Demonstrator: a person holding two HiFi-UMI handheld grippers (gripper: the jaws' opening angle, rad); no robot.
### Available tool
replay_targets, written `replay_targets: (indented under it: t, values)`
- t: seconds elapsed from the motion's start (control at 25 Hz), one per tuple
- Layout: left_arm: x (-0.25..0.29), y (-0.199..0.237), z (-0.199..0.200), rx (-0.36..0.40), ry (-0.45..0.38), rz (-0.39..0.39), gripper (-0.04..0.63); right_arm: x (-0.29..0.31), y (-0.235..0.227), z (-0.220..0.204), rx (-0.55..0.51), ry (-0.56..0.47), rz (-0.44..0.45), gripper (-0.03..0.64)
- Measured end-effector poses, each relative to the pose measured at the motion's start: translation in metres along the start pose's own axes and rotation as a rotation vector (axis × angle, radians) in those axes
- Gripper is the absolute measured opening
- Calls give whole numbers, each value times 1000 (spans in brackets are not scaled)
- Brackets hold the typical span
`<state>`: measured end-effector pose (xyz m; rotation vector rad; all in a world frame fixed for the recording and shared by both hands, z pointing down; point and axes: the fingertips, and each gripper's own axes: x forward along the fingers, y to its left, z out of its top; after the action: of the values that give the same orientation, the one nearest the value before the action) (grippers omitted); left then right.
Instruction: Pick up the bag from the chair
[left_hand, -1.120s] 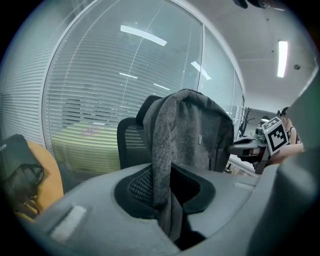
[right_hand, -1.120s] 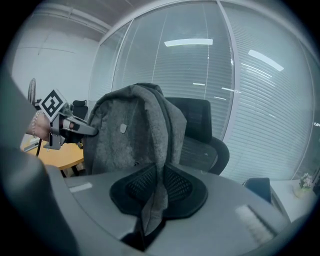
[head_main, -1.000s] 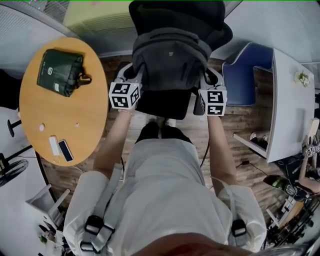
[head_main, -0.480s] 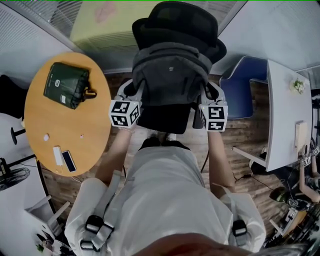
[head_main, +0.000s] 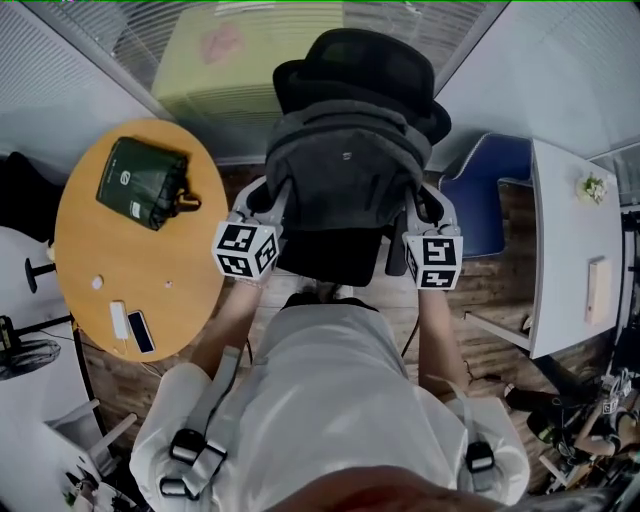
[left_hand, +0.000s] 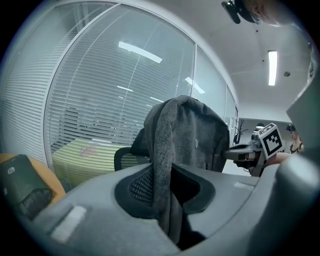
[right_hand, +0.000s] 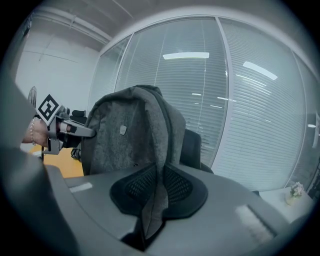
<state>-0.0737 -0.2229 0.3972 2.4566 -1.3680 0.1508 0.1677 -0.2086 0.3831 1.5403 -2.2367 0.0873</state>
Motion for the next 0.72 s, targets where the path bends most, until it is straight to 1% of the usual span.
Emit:
replay_targets:
  t: [0.32,0.72]
  values:
    - [-24,-15,23,23,-24,-14,64,-28,5,20,13,-39,17,41]
    - [-54,-30,52,26,-64,-21,64,-54,9,51,4,-71,35,41]
